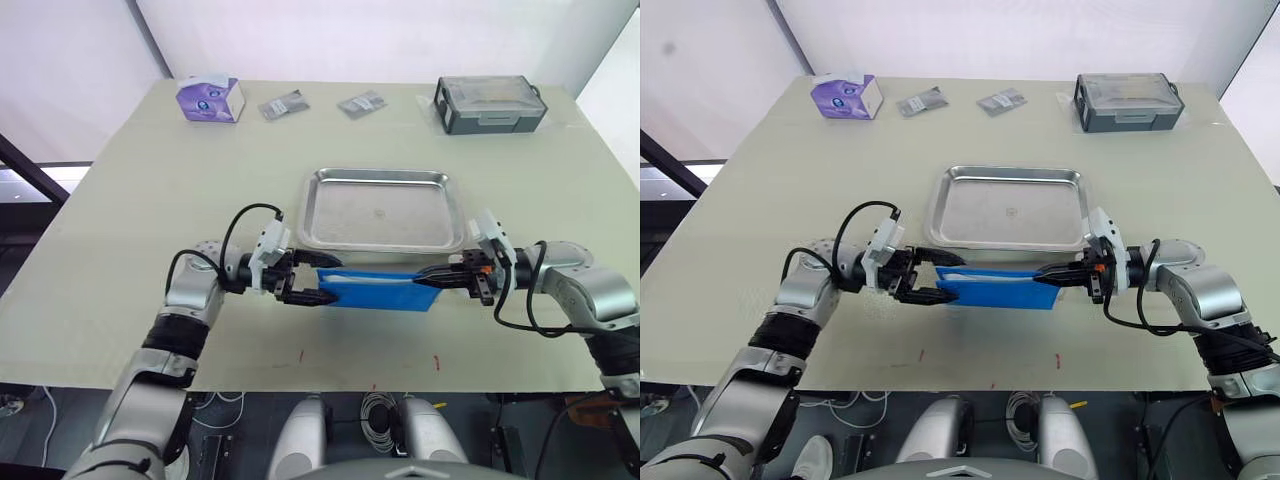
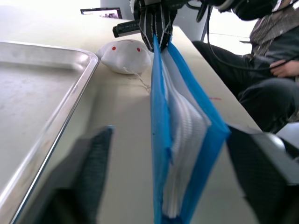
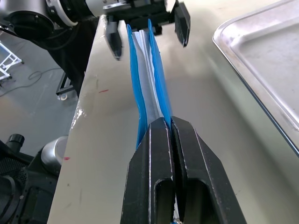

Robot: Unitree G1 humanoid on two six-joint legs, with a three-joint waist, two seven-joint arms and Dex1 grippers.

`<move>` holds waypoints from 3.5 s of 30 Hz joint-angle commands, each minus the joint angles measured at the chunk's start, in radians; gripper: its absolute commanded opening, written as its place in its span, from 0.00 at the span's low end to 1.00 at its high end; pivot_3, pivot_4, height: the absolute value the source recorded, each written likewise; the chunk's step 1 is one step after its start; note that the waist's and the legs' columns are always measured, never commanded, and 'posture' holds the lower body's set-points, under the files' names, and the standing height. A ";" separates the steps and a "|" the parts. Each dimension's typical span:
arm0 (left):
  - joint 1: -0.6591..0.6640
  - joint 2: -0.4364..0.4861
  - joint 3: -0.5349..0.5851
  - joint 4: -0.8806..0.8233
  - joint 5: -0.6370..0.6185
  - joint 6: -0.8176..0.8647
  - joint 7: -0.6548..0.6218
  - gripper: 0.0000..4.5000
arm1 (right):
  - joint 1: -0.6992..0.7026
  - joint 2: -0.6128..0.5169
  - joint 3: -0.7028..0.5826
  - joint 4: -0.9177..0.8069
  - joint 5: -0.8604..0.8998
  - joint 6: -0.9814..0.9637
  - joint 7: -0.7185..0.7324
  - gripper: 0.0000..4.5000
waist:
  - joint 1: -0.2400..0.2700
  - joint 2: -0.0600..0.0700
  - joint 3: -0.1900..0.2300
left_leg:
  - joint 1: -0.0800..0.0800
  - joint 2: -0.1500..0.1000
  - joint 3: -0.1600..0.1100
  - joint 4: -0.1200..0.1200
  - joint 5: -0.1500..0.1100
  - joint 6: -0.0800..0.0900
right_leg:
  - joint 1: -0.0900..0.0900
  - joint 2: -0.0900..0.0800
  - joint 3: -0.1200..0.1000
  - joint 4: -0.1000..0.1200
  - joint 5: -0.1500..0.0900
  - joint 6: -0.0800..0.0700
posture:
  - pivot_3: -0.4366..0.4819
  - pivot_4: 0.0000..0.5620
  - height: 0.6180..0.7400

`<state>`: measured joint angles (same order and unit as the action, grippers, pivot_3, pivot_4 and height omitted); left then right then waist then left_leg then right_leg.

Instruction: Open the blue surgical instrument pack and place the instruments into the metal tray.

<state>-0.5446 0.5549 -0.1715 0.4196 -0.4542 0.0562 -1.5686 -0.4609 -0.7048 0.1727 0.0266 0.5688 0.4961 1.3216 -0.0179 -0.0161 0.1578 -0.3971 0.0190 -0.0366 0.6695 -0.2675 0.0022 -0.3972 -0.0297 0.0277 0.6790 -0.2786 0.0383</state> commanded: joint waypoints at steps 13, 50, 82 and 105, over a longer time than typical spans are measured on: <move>0.048 0.035 -0.044 -0.040 -0.049 0.020 -0.046 0.00 | 0.036 -0.013 -0.112 -0.078 0.013 -0.026 -0.028 0.13 | 0.003 0.000 0.000 | 0.000 0.000 -0.001 0.000 0.000 0.000 | 0.000 -0.001 0.000 0.000 0.000 0.000 | 0.48 0.27 1.00; 0.075 0.054 0.014 -0.060 -0.011 0.001 -0.024 0.00 | 0.303 -0.133 -0.501 -0.168 0.229 0.247 -0.152 0.01 | 0.001 0.001 0.000 | 0.000 0.000 0.000 0.000 0.000 0.000 | 0.000 -0.001 0.001 0.000 0.000 0.000 | 0.48 0.27 1.00; -0.005 -0.010 0.008 0.035 0.080 -0.032 -0.014 0.00 | -0.241 0.219 -0.088 -0.345 0.115 0.157 -0.410 0.01 | 0.005 0.002 0.000 | -0.001 -0.001 -0.001 0.000 0.000 0.000 | -0.001 -0.001 -0.001 0.000 0.000 0.000 | 0.48 0.27 1.00; -0.033 -0.021 0.006 0.087 0.103 -0.061 -0.045 0.00 | -0.033 0.154 0.084 -0.506 -0.029 0.001 -0.249 0.90 | 0.003 0.002 0.000 | -0.001 -0.002 -0.004 0.000 0.000 0.000 | -0.001 -0.002 -0.002 0.000 0.000 0.000 | 0.48 0.27 1.00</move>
<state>-0.5812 0.5327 -0.1504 0.4919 -0.3763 0.0049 -1.5700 -0.4887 -0.5508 0.3076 -0.4251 0.4940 0.4865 1.0764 -0.0149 -0.0146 0.1579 -0.3986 0.0173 -0.0404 0.6694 -0.2676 0.0024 -0.3977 -0.0314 0.0261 0.6786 -0.2786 0.0385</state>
